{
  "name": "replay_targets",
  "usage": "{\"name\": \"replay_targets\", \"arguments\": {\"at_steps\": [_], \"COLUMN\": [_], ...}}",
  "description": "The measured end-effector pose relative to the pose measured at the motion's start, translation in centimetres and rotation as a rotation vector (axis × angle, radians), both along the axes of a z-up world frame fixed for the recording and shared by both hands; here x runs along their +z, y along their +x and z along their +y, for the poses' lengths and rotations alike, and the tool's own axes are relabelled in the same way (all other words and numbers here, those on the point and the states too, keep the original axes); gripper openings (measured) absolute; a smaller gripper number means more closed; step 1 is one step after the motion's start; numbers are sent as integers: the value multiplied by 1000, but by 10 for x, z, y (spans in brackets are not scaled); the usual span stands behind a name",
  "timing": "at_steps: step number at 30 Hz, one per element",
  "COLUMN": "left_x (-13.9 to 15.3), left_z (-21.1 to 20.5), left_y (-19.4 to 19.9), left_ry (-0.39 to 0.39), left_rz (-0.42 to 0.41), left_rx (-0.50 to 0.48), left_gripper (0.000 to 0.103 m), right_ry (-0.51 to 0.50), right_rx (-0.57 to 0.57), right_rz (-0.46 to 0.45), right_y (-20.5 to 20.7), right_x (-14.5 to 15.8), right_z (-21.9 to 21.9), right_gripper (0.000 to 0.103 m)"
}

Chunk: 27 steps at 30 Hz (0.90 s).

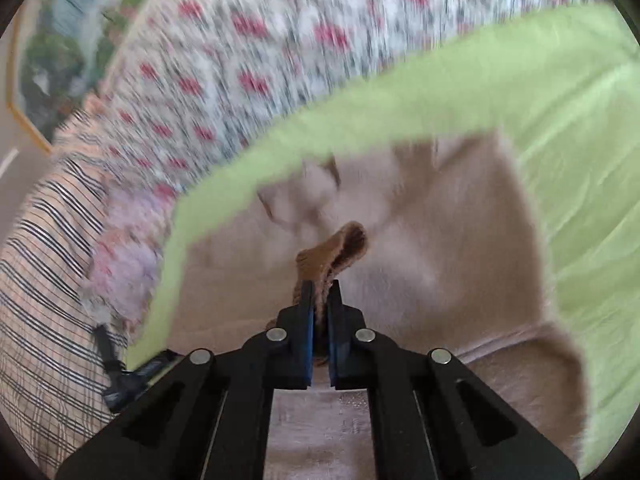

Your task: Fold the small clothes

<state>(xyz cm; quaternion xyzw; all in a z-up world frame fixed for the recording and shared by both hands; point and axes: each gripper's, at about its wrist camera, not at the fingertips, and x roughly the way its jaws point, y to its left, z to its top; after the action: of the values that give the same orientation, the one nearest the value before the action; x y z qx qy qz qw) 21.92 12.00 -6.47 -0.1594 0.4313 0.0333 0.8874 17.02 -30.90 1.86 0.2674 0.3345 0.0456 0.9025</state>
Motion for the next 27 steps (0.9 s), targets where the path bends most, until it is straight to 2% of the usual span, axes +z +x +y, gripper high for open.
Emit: {"name": "replay_targets", "arguments": {"at_steps": [2,5,7,9,13,15,21,22,25,26,27], "left_x": [3,6,6,6,2,-2,-5,-5,-6,-7,-7], "left_z": [0,3,0,4,15,16,14,15,14,15,15], "left_y": [0,-14,-21,-27,-28,-28,-34,-35,-38,-40,-41], "left_ry": [59,27,48,23,-46,-58,-58,-59,-63,-66,-70], "left_rz": [-15,-54,-57,-65,-50,-37,-44,-46,-57,-64,-70], "left_rx": [32,81,109,147,180,167,129,126,114,115,118], "left_gripper": [48,48,47,47,47,47,49,49,49,48,48], "right_ry": [-17,-19,-36,-49,-77,-134,-262,-275,-288,-241,-192], "right_rx": [-42,-61,-50,-23,4,4,20,-6,-56,-21,22], "right_rz": [4,99,145,180,164,244,290,283,176,115,87], "right_y": [-8,-9,-6,-6,-7,-2,-10,-13,-18,-14,-9], "right_x": [-3,-32,-49,-63,-67,-75,-68,-61,-29,-14,-7], "right_z": [-17,-36,-32,-24,-12,-10,1,0,2,7,12], "right_gripper": [6,6,6,6,6,7,7,7,8,9,15]}}
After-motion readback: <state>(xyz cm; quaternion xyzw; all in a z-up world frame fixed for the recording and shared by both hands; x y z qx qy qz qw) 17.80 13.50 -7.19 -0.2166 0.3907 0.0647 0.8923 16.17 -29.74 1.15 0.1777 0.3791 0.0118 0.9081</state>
